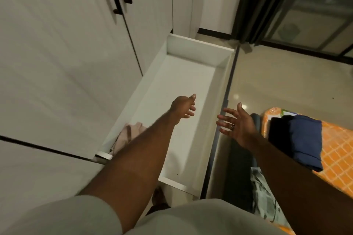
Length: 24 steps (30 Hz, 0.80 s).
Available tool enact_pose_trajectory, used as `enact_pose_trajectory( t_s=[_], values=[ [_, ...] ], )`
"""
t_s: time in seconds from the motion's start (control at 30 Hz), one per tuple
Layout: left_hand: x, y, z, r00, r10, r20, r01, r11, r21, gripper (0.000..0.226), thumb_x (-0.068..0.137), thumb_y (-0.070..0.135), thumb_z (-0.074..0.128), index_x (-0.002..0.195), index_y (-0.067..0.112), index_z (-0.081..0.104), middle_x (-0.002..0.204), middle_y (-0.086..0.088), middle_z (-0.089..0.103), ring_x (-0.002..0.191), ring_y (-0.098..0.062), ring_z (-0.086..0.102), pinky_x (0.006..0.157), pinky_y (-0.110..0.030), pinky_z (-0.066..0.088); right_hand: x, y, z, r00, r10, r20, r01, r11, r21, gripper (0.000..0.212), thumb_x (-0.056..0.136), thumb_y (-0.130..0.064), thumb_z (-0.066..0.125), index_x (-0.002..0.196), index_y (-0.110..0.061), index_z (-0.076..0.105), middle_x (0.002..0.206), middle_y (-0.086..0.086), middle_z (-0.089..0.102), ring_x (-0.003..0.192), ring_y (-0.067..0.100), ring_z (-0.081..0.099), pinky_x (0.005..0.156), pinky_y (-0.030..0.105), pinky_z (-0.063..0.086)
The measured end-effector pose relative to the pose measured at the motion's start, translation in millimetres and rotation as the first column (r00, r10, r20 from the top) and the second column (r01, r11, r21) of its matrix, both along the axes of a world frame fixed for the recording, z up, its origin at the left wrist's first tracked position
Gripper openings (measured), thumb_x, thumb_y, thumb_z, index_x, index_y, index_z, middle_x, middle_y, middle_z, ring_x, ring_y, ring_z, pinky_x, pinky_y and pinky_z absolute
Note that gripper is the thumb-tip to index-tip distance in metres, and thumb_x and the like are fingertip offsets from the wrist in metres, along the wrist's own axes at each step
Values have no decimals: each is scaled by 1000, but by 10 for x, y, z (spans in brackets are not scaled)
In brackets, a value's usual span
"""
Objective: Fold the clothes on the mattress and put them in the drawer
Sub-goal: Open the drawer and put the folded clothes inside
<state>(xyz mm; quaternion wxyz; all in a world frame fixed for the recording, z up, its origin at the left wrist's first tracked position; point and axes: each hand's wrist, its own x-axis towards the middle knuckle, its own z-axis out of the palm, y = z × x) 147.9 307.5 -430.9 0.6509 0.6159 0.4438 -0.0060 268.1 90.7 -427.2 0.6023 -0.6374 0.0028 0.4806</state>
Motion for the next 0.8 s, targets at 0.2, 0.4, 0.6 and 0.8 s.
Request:
enact_pose_trajectory(
  t_s=[0.2,0.4,0.6,0.8],
  values=[
    [744,-1025,-14,993,-89,77,91,995,-27,46,101,51,53,97,7,66,87,-9,72,69,-22,68,61,-28,54,307,-946,-167,992,-119,-35,118,993,-21,74,95,-76,36,133,-18,63,127,13,71,116,34,68,104,55,50],
    [1135,-1990,-340,970,-238,41,239,970,-36,46,103,47,52,106,4,68,93,-13,73,75,-25,72,66,-32,59,455,-1903,-403,962,-265,-73,258,962,-88,72,97,-74,35,131,-18,64,130,18,68,111,35,68,91,48,54],
    [1220,-2684,-596,911,-411,-39,407,911,-70,49,102,52,49,114,7,65,101,-12,72,79,-23,72,66,-31,57,495,-2732,-708,924,-368,-104,350,923,-161,72,99,-72,33,132,-15,63,128,16,69,119,37,65,95,48,53],
    [1225,-3148,-849,833,-529,-163,507,847,-161,39,104,46,51,109,9,63,96,-11,66,76,-24,63,63,-30,52,418,-3290,-1055,858,-484,-173,447,868,-215,71,97,-74,36,129,-18,65,124,14,72,114,34,68,87,43,54]
  ],
)
